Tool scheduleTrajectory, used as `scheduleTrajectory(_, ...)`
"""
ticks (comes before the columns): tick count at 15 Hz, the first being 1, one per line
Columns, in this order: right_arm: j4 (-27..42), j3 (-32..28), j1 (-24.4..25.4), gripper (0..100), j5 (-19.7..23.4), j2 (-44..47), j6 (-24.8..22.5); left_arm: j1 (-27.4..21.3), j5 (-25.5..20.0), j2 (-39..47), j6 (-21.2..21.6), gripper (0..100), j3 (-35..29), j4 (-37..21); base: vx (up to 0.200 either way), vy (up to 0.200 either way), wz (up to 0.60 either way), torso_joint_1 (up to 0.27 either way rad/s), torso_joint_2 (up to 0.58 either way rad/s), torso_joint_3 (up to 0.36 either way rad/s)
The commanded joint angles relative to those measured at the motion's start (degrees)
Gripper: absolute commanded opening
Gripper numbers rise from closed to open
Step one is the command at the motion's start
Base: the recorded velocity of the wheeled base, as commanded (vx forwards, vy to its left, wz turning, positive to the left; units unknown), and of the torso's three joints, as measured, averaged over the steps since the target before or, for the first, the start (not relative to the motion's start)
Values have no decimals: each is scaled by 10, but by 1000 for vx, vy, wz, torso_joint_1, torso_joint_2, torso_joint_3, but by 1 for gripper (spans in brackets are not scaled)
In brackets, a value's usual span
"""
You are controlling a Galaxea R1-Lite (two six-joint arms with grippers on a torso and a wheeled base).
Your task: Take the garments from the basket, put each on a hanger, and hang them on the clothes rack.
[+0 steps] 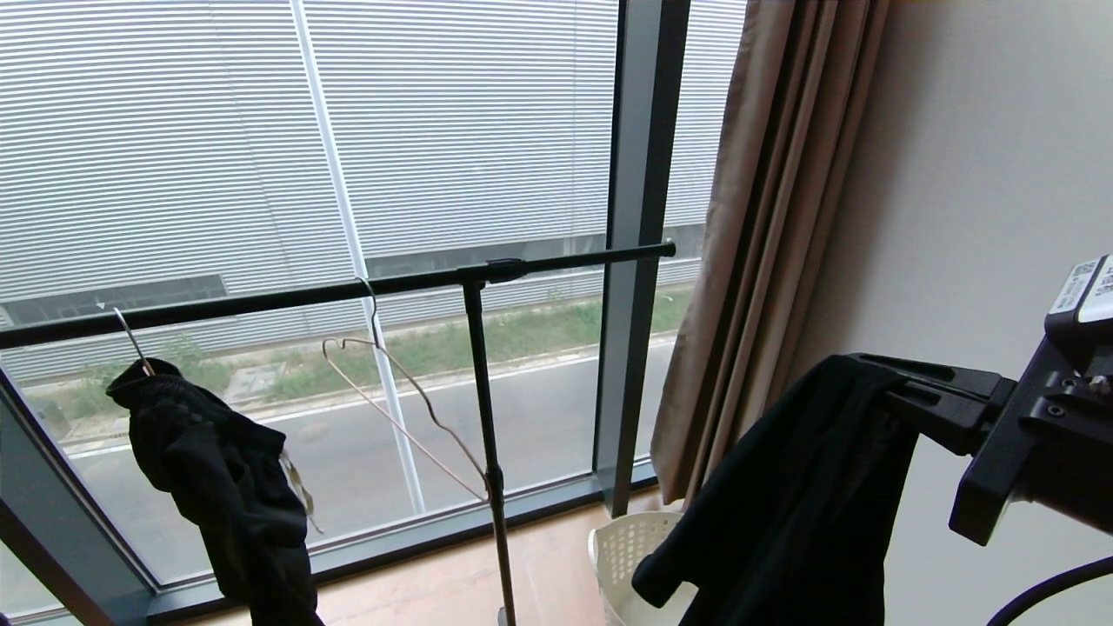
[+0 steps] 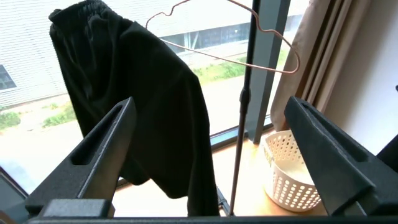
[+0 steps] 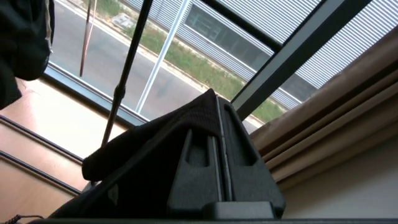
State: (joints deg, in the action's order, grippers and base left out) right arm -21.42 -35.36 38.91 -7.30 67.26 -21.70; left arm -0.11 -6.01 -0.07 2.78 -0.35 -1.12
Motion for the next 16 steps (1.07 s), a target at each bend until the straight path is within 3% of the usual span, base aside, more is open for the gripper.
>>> scheduleTrajectory(1,0,0,-2,0,0,2,0,0,0,1,-1,100,0,0,0,0,600,-2,-2,2)
scheduleTrajectory(7,0,1,-2,0,1,2,-1,-1,-1,1,0,100,0,0,0,0,600,6,-1,-2)
scheduleTrajectory(12,-1,1,-2,0,2,0,-1,0,-1,1,0,100,0,0,0,0,0,0,0,0)
scheduleTrajectory(16,-1,1,-2,0,2,0,-1,0,-1,1,0,100,0,0,-200,0,0,7,5,1)
